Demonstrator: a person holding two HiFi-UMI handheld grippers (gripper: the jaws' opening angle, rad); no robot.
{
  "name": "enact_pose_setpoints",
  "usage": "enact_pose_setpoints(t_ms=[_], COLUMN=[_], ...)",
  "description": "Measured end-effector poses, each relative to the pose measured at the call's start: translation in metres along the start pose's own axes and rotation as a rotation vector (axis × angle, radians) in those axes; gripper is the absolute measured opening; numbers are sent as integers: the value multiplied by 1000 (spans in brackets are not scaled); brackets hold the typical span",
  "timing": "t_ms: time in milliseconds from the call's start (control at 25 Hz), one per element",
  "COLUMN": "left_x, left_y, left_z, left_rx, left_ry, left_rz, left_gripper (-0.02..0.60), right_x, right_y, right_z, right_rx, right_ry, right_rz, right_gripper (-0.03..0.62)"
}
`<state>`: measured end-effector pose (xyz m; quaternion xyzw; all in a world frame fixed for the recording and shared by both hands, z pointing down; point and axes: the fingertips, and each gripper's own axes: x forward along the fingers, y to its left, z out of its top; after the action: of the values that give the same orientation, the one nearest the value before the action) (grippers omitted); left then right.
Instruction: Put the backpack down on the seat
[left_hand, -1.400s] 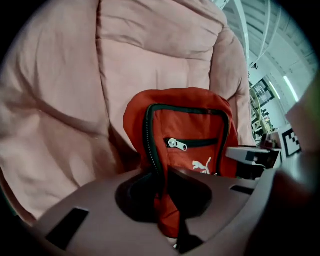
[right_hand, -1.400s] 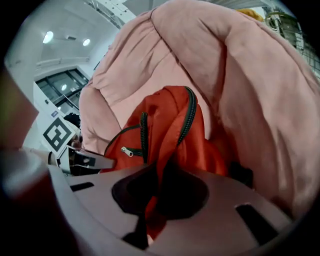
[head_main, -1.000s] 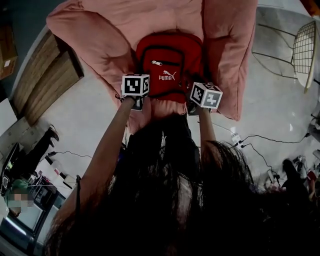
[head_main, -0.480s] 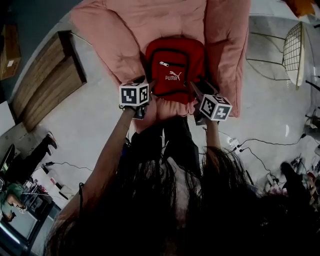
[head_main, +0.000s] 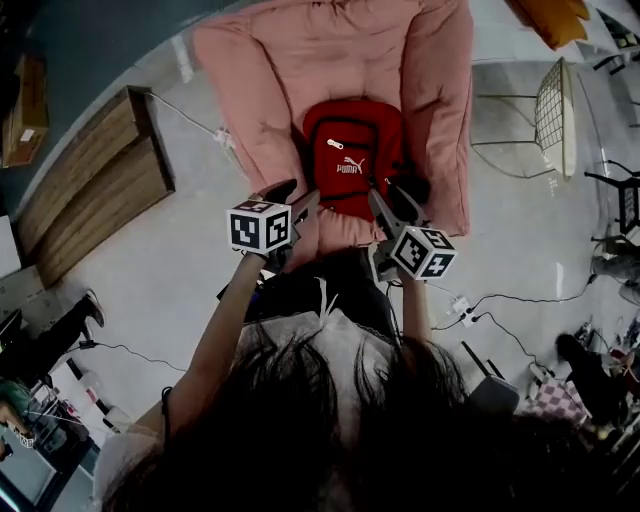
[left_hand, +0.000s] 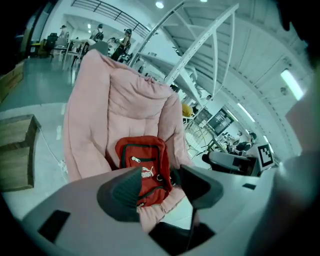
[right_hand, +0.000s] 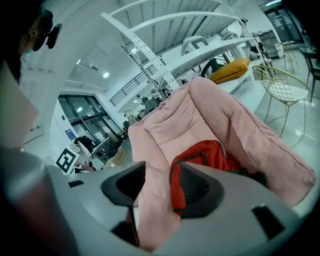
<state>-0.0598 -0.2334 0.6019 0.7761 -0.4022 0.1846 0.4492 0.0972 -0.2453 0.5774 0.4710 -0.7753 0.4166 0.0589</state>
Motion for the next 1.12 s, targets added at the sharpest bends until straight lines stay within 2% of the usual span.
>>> enact_pose_setpoints(t_ms=[160,440,600,720,840,920,1120], left_x=[-42,-122,-157,-174,-187,-196,-207], left_y=[-26,-62,-68,-62,-61,-65,-73], left_z=[7,2,-13,-24,-40,-47,-58], left_rx=[46,8,90,176,255,254,184], left_ry=[-63,-187,-213,-222,-208,-210,-239], left_rz=[-91,-229,-226,-174,-137,-153,-215], left_gripper=[247,230,172,115,106,106,106], right_x=[-22,-54,-73,-84,-96,-103,-120], right_y=[44,104,138,159,175,183,193], right_z=[-5,-32,-48,-60,-73,-77,-82], right_rx=[-13,-36,-16,-5,-37,-68,-117], right_ry=[-53,-89,-129,-153,-140,-132,-118], right_rz=[21,54,80,90,84,80,64], right_gripper=[204,124,106,97,97,97,95])
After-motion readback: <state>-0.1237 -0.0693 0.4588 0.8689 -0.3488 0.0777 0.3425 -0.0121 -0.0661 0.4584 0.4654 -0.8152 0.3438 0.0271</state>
